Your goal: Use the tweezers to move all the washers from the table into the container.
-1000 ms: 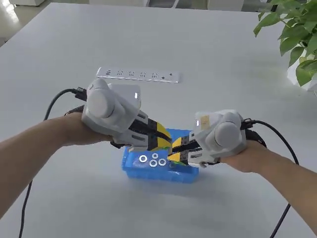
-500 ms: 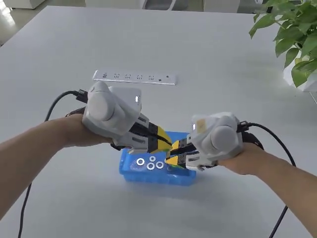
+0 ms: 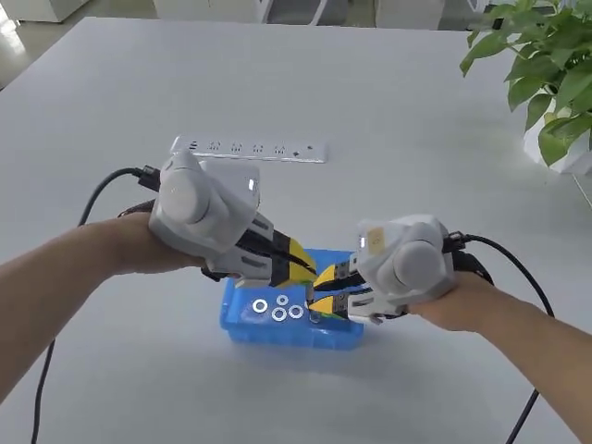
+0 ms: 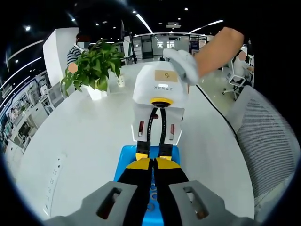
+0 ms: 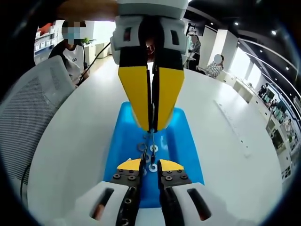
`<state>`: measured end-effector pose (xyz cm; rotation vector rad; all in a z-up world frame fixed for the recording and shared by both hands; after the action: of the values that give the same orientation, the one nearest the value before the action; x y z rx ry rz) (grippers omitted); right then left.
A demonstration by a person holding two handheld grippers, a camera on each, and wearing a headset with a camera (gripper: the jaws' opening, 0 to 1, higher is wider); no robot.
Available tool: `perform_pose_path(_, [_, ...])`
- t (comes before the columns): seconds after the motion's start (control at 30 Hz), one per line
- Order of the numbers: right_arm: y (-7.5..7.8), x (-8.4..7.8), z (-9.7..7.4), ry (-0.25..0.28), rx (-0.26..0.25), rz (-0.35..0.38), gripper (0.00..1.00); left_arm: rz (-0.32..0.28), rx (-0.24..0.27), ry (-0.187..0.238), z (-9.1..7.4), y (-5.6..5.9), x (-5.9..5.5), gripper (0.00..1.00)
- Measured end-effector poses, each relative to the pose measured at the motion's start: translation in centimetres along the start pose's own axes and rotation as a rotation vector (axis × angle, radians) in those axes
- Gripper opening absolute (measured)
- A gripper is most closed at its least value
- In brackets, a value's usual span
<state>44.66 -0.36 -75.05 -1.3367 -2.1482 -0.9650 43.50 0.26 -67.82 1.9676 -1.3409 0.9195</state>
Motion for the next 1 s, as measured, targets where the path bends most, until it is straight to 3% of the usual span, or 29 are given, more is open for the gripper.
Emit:
perform_pose_path(0.6, [-0.4, 2.5, -1.1, 0.039, -0.022, -0.01, 0.14, -0.017, -0.021, 0.002, -2.3, 0.9, 1.1, 0.05])
perform_pose_path(1.0, [-1.1, 4.7, -2.2, 0.095, -0.042, 0.009, 0.14, -0.004, -0.042, 0.016, -3.9, 2.7, 2.5, 0.05])
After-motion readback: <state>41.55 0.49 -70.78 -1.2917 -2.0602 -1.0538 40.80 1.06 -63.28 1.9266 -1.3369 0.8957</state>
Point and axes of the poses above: the centre of the closed fingertips' face, and the gripper's own axes: z roughly forward along the fingers, y roughly to its right, x roughly out of its top, the point moved 2 cm from there along -z, roughly backward along the fingers, and after that the axes turned 13 degrees about -z, right-handed, at the moved point
